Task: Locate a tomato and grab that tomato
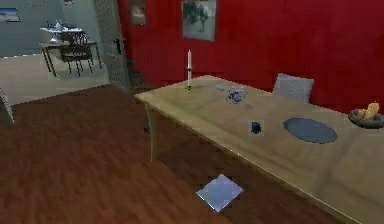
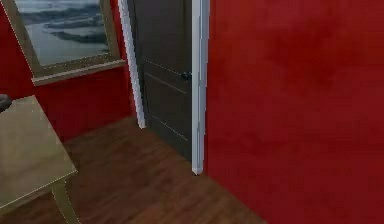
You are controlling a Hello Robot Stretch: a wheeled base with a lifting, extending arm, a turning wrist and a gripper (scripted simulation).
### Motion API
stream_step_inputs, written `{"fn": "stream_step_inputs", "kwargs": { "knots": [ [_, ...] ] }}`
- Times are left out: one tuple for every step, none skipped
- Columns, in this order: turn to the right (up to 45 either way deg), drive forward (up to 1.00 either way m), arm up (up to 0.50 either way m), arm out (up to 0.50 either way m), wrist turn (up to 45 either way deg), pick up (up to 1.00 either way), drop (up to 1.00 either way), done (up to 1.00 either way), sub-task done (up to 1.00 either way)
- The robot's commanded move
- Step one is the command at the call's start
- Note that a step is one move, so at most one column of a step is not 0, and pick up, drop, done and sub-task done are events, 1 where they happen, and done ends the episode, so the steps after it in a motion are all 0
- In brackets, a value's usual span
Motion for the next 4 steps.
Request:
{"fn": "stream_step_inputs", "kwargs": {
  "knots": [
    [-42.0, 0.0, 0.0, 0.0, 0.0, 0.0, 0.0, 0.0, 0.0],
    [0.0, 1.0, 0.0, 0.0, 0.0, 0.0, 0.0, 0.0, 0.0],
    [0.0, 0.75, 0.0, 0.0, 0.0, 0.0, 0.0, 0.0, 0.0],
    [12.0, 0.0, 0.0, 0.0, 0.0, 0.0, 0.0, 0.0, 0.0]
  ]
}}
